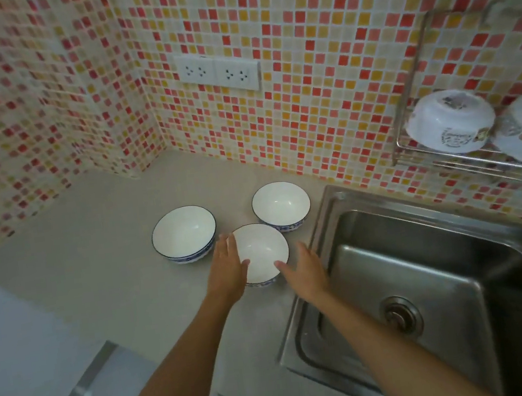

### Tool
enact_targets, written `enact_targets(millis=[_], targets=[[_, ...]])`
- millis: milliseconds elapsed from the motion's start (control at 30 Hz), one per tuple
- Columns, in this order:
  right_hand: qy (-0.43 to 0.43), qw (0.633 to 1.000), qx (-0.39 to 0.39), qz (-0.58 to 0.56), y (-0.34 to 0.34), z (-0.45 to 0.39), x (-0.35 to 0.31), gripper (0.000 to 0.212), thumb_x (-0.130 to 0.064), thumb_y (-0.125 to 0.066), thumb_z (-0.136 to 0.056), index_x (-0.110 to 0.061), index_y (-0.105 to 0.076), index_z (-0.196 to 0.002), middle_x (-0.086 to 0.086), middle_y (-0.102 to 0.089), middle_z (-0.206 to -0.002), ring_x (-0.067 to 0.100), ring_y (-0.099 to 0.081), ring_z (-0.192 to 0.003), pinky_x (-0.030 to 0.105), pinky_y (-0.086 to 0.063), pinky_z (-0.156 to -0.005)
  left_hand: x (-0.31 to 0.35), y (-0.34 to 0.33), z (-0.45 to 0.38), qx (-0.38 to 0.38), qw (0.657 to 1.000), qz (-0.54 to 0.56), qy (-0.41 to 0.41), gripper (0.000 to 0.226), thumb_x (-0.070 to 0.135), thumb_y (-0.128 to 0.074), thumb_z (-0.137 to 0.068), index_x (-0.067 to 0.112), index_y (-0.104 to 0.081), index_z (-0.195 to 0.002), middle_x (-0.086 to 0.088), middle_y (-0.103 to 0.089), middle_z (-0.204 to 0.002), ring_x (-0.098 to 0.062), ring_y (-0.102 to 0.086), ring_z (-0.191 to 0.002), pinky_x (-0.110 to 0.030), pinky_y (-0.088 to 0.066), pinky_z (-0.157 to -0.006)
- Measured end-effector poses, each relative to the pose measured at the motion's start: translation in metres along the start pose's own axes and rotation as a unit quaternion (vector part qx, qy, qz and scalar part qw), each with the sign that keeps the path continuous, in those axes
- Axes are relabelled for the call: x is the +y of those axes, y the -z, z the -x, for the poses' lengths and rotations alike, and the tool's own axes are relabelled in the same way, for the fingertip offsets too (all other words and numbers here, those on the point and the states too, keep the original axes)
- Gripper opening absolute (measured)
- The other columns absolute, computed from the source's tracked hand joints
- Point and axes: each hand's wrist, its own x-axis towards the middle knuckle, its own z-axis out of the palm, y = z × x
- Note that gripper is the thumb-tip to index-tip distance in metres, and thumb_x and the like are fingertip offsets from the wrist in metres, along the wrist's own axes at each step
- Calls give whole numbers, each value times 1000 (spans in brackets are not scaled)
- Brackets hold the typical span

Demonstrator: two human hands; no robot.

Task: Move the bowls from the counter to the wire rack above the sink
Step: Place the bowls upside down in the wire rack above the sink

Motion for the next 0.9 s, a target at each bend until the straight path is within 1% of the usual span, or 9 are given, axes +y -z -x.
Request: enact_targets(millis=[167,233,300,400,500,633,767,800,900], targets=[[-46,998,8,-45,-26,-1,0,66,-37,-65,-88,-10,-38,-142,16,-48,-139,33,-48,-126,37,-43,-98,-13,-5,9,-21,994,105,22,69,22,-42,-100,7,2,-151,-8,5,-161,-27,-19,-145,-39,-29,-111],[-88,992,8,-95,-33,-2,0,65,-35,-62,-85,-10,-40,-141,15,-52,-137,35,-54,-120,41,-48,-97,-15,-7,10,-9,989,146,31,70,19,-42,-99,7,4,-151,-9,-1,-161,-28,-22,-143,-38,-29,-110],[-145,970,-6,-196,-39,-4,0,58,-32,-58,-80,-14,-47,-134,12,-55,-133,36,-63,-106,49,-57,-85,-16,-7,11,-10,979,195,59,69,15,-42,-98,6,2,-151,-13,-16,-158,-33,-29,-140,-36,-29,-109],[-189,924,0,-332,-44,-4,-5,34,-13,-52,-83,-13,-56,-117,10,-59,-123,35,-67,-97,44,-62,-66,-14,-5,11,-23,964,251,86,63,3,-41,-95,5,-10,-150,-19,-40,-146,-37,-42,-130,-33,-35,-101],[-194,904,15,-380,-41,7,-5,35,-4,-47,-87,-9,-57,-120,9,-59,-117,37,-64,-103,35,-61,-57,-16,-1,11,-40,946,293,134,50,2,-47,-92,4,-35,-140,-18,-51,-137,-35,-49,-123,-33,-39,-97],[-195,888,24,-415,-23,25,8,36,-2,-45,-90,-7,-55,-124,12,-58,-117,38,-64,-103,34,-61,-58,-13,-1,11,-100,880,419,199,42,32,-61,-89,11,-53,-125,-13,-61,-124,-28,-61,-108,-44,-51,-94],[-192,877,14,-441,9,44,22,32,-2,-45,-91,-3,-52,-122,14,-59,-114,33,-68,-88,36,-62,-64,28,3,13,-207,792,541,192,35,38,-52,-94,19,-53,-123,-9,-60,-124,-30,-57,-114,-46,-50,-94],[-193,875,17,-444,18,48,27,29,-3,-45,-91,-4,-51,-120,13,-59,-113,33,-68,-85,38,-62,-67,40,3,14,-229,783,552,172,36,41,-48,-95,21,-52,-125,-8,-60,-126,-30,-56,-116,-46,-49,-95],[-199,860,41,-468,46,60,41,27,-2,-46,-92,-5,-50,-118,16,-58,-117,31,-68,-82,38,-62,-69,83,3,20,-252,788,546,133,44,48,-41,-96,25,-48,-133,-4,-57,-129,-28,-54,-116,-46,-48,-97]])
